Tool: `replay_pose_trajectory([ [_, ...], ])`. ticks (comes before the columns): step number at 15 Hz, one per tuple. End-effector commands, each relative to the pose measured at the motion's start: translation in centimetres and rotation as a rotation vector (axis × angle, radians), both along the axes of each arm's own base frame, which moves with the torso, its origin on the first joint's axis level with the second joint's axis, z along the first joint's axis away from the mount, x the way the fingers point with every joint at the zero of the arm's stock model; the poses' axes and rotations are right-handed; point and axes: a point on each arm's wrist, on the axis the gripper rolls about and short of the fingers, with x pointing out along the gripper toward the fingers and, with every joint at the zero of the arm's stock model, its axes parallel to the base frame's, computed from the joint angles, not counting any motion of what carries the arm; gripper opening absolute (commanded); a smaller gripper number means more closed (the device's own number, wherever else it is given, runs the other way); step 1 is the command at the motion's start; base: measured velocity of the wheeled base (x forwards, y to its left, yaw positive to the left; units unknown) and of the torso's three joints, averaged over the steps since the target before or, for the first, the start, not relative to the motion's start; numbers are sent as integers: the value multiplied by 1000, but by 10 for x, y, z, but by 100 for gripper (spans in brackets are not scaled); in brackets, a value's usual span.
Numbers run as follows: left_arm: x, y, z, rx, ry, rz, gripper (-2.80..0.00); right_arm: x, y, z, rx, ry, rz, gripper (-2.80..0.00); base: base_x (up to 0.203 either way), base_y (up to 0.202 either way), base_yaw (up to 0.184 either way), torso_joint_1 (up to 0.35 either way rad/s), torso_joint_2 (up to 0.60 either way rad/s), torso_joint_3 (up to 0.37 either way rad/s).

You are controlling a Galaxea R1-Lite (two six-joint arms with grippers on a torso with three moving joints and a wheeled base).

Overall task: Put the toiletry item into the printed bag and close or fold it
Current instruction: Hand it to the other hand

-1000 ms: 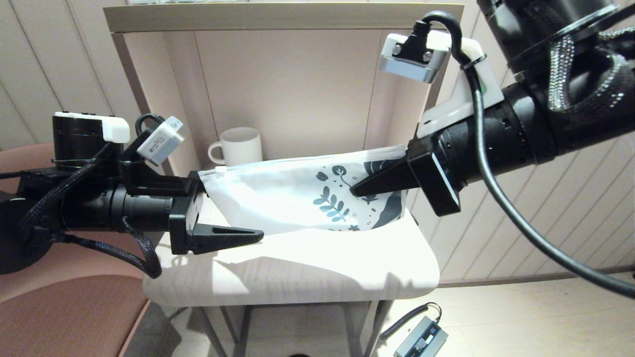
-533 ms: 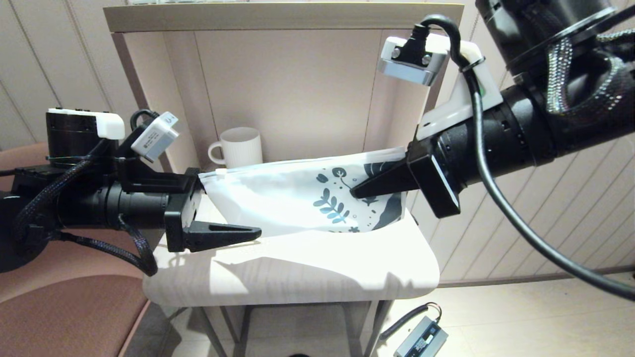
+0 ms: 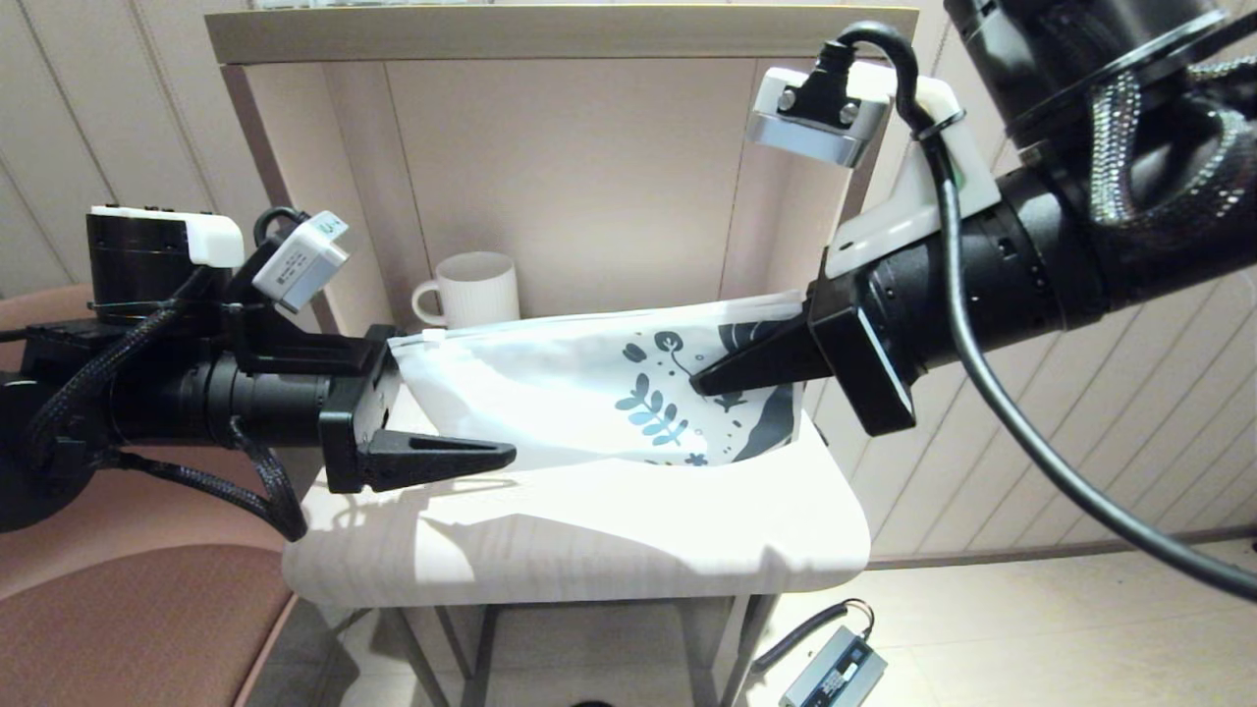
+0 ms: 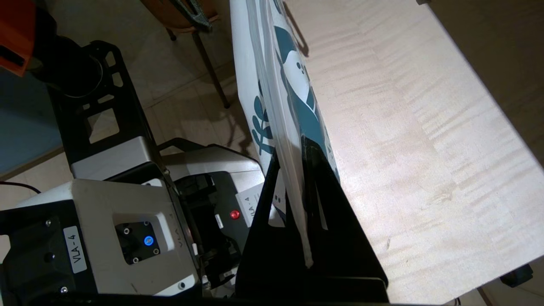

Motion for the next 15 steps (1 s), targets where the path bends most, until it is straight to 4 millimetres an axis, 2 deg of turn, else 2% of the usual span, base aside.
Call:
replay_pose_trajectory([
  [1,0,0,-1,-3,5,-13,-280,-1,0,0,-1,2,5,-280,0,0,0,0,0,0],
  [10,-1,-1,-5,-10,26,-46,-280,1,1,-3,-7,11,4,-280,0,0,0,0,0,0],
  [15,0,-1,-7,-7,33,-46,-280,2,21,-15,-36,44,52,-280,0,0,0,0,0,0],
])
